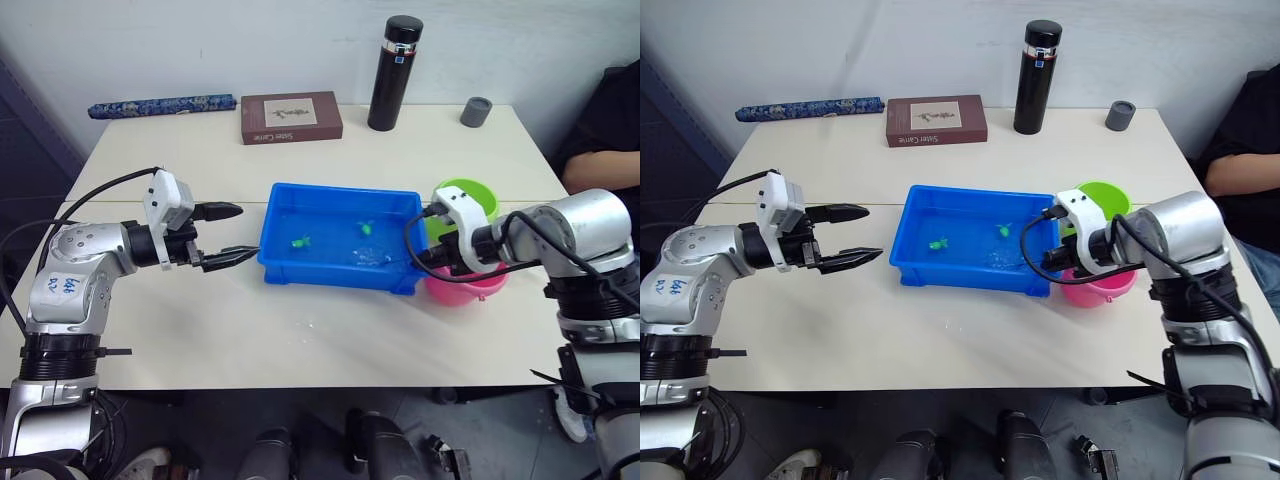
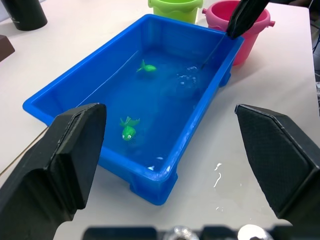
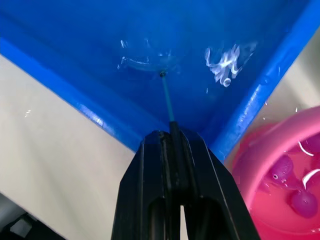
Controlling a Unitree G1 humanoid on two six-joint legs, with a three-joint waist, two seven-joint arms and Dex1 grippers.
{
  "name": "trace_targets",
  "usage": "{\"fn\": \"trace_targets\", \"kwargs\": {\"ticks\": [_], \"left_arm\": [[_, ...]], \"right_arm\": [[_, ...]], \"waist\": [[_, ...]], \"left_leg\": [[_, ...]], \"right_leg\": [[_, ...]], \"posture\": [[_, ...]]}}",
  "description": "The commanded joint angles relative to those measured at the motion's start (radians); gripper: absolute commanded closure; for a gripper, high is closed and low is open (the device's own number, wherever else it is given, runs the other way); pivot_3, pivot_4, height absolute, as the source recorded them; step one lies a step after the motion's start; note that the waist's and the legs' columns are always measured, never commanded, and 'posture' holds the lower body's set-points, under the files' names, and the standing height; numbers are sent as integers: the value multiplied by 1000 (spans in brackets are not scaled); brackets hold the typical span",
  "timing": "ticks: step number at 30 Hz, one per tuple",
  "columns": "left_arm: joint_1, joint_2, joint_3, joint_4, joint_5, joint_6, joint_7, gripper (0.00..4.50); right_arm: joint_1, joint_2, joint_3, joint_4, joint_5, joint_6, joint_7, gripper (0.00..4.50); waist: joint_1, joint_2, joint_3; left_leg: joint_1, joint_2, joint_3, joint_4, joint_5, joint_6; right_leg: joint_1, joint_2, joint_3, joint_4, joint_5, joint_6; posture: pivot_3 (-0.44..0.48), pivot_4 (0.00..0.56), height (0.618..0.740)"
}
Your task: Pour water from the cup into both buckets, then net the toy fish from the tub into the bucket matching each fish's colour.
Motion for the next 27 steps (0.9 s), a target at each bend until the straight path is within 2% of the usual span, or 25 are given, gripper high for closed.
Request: {"fn": "trace_targets", "kwargs": {"ticks": [1,11,18,27], "left_arm": [[-15,12,14,-32,-8,-9,4,56],[-38,24,9,-16,-4,-10,-5,56],[-63,20,-2,12,6,-23,-17,56],[-122,8,-35,70,10,-50,-46,56]], "right_arm": [[-10,50,-64,17,-42,-40,-78,4500],[-6,138,-143,19,-63,-135,-168,4500],[12,104,-183,-105,-14,-79,-146,4500],[80,69,-253,-272,54,-4,-115,4500]], "waist": [[0,0,0],[-1,0,0],[0,0,0],[1,0,0]], "left_leg": [[0,0,0,0,0,0],[-2,0,0,1,0,0],[-11,-1,2,1,1,0],[-11,-2,2,1,1,0]], "right_leg": [[0,0,0,0,0,0],[-1,0,-1,0,0,0],[-13,0,1,5,0,0],[-13,0,1,5,0,0]], "posture": [[0,150,740],[0,150,740],[0,150,740],[0,150,740]]}}
